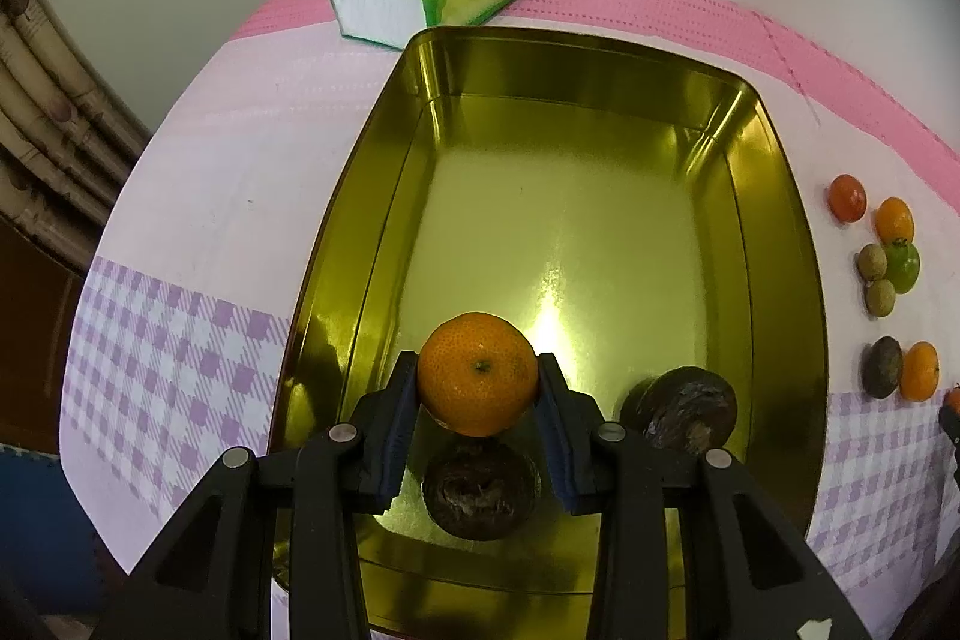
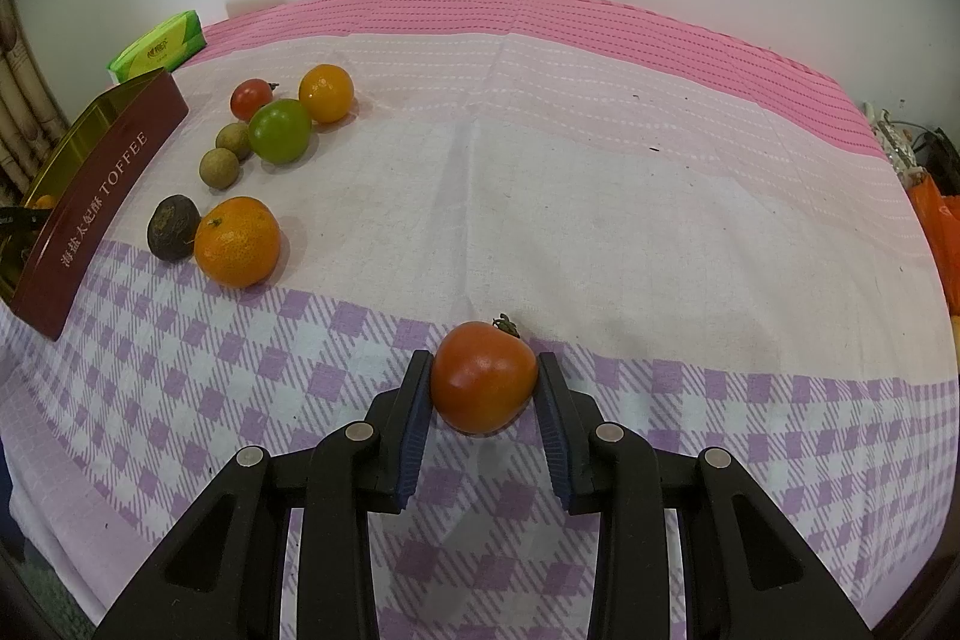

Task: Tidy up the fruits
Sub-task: 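Carry the mandarin into the gold tin and open the left tool while the right tool holds the tomato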

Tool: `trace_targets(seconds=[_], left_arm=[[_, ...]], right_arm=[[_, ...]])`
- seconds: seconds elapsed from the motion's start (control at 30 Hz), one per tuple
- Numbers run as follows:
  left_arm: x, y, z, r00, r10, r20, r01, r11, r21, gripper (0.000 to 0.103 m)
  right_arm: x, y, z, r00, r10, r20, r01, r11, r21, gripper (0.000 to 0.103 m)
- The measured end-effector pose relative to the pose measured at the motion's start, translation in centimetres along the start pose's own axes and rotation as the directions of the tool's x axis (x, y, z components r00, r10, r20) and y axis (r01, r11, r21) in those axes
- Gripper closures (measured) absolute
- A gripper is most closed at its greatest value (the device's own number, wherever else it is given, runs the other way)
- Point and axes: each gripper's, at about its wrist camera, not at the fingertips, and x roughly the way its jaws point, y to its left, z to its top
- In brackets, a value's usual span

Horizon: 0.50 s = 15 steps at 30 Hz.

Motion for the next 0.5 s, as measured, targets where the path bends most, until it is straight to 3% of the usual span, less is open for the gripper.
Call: trace_targets(seconds=[0.5], left_arm=[[-0.18, -0.33, -0.32, 1.0, 0.015, 0.01, -0.015, 1.0, 0.017, 0.066]], right_arm=[[-0.04, 0.07, -0.03, 1.0, -0.002, 0.001, 0.002, 1.0, 0.0, 0.068]])
